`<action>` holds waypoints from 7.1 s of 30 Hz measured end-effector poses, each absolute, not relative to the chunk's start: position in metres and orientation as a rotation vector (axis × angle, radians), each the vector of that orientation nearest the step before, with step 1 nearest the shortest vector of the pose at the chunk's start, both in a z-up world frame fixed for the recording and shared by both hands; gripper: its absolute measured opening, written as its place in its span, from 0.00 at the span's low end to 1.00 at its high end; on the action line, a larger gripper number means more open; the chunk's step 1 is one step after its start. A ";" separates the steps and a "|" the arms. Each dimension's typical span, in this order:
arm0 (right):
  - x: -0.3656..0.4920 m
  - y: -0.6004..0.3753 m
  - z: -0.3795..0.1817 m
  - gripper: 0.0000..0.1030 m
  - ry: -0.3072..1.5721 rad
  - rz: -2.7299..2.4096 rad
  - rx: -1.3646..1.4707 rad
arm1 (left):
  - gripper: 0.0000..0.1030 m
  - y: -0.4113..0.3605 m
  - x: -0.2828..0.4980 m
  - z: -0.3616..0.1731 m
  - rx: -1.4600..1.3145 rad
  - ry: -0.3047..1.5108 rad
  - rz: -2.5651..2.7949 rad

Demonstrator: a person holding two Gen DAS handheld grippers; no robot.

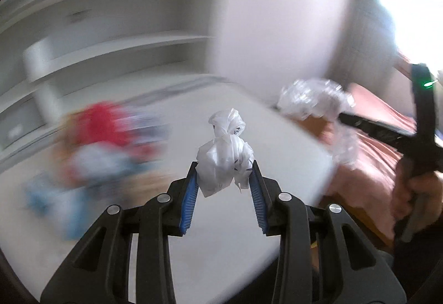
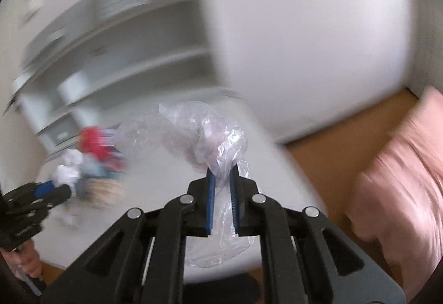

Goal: Collect trash
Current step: 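Carry both items to the wastebasket and open both tools to drop them, then grasp the white bottle cap with the left tool while the right tool grasps the puffed snack, then carry cap and snack over the wastebasket and open both tools to drop them, then grasp the floral wrapper with the left tool while the right tool grasps the blue snack bag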

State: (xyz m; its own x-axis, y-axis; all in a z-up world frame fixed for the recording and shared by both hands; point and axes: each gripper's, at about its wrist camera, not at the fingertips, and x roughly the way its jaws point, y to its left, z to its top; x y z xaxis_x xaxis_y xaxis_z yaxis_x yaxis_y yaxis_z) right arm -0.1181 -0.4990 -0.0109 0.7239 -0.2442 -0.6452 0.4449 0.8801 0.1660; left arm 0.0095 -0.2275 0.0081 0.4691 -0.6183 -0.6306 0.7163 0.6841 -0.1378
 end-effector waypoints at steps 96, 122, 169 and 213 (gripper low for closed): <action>0.075 -0.245 -0.098 0.42 0.939 0.202 -0.055 | 0.91 0.010 0.035 -0.077 0.073 0.868 -0.236; 0.021 -0.305 -0.061 0.30 0.852 0.123 0.025 | 0.29 -0.025 0.057 -0.063 0.135 0.829 -0.252; -0.203 -0.688 -0.271 0.40 1.164 -0.608 0.728 | 0.46 -0.578 -0.093 -0.254 0.473 1.166 -1.169; 0.032 -0.216 -0.039 0.66 0.841 0.409 -0.036 | 0.88 -0.006 0.031 -0.058 -0.031 0.866 -0.224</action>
State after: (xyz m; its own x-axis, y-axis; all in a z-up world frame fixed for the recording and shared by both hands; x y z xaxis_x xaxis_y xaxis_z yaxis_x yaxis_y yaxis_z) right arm 0.0324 -0.2160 -0.0394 0.5941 0.3377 -0.7301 -0.3661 0.9217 0.1284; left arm 0.0314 -0.0055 -0.0578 0.6259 -0.2080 -0.7516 0.1829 0.9760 -0.1179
